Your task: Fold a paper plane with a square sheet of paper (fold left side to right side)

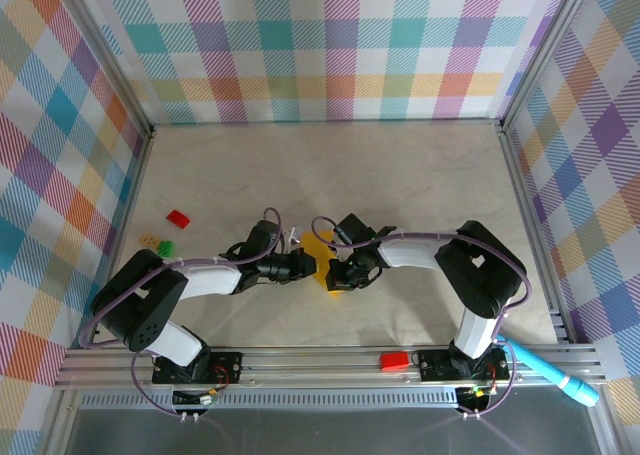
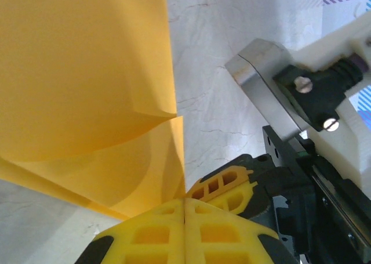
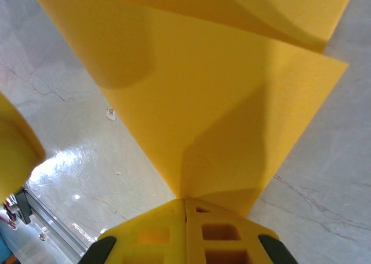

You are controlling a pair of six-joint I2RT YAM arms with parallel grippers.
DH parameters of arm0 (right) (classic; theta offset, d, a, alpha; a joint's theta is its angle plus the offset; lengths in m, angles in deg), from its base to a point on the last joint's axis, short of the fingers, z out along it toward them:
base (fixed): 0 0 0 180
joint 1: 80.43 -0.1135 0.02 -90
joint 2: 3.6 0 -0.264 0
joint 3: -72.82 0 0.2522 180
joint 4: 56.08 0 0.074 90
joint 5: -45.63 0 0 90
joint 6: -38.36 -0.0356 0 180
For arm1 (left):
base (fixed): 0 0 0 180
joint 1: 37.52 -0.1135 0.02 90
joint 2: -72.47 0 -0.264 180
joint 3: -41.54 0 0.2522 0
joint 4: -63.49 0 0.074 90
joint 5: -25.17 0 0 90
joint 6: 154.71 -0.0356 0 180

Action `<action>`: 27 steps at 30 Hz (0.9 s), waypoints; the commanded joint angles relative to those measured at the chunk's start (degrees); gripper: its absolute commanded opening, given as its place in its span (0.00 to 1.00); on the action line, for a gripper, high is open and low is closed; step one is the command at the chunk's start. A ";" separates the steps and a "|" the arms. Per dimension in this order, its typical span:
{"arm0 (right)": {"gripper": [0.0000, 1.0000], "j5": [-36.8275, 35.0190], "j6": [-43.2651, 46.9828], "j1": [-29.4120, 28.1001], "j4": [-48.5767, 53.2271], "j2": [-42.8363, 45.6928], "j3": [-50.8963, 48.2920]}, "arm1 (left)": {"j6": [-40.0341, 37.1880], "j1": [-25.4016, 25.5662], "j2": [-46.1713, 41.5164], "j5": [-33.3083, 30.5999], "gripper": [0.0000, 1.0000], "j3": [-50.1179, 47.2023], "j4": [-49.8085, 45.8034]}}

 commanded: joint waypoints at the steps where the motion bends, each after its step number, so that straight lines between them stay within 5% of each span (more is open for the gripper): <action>1: 0.00 -8.24 -1.06 -1.20 6.53 -5.13 -2.97 | 0.66 1.12 0.60 -1.57 0.06 -0.80 3.21; 27: 0.00 -10.33 0.25 -1.44 11.32 -5.49 -1.37 | -0.04 2.82 8.99 -6.99 0.03 -2.66 4.70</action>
